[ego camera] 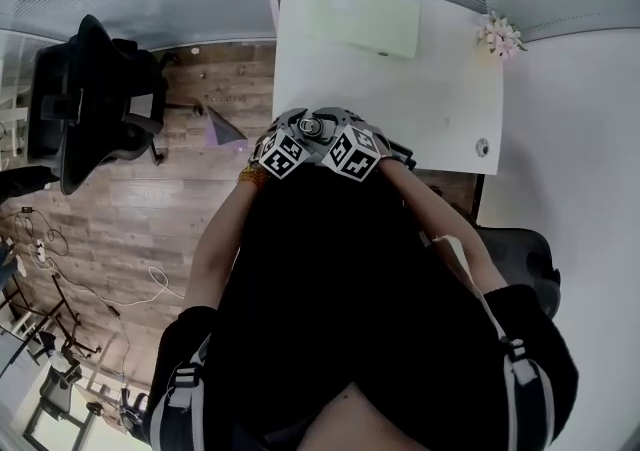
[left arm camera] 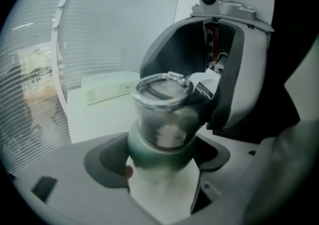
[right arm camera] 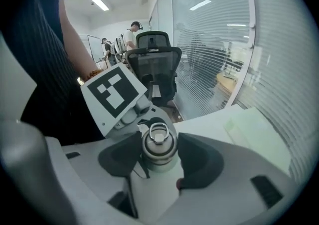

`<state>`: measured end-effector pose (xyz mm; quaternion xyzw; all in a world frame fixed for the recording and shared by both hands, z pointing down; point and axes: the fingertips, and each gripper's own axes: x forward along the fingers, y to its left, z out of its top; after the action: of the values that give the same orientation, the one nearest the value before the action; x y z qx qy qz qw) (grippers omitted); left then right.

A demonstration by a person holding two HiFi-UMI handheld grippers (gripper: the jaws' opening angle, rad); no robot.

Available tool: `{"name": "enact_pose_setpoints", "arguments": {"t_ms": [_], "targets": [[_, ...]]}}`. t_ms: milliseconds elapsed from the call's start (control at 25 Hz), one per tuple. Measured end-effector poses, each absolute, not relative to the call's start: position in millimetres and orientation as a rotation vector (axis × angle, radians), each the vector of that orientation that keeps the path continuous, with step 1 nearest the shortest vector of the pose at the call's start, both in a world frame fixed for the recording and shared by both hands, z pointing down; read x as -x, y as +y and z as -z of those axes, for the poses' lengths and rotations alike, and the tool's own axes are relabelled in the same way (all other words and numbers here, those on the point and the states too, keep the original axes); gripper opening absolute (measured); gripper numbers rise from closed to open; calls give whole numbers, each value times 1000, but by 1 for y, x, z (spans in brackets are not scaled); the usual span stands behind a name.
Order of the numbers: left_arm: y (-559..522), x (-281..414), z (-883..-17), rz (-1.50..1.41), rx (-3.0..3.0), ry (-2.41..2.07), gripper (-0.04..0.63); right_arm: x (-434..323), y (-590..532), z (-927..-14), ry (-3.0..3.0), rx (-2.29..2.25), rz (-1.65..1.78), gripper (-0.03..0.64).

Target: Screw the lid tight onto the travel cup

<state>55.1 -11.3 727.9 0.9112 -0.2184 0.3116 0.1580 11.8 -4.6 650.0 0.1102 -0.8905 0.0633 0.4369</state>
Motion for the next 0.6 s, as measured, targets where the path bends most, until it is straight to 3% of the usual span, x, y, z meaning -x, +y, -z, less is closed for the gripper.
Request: {"name": "enact_pose_setpoints", "arguments": {"t_ms": [400,600], "targets": [[16,-53,-734,-1349,-2701,304,387,-3,13,-653,-2100,372,61,232],[14,-51,-734,-1371,-2718,345,387,-2,12,-653,-2065,444,106,233]]}}
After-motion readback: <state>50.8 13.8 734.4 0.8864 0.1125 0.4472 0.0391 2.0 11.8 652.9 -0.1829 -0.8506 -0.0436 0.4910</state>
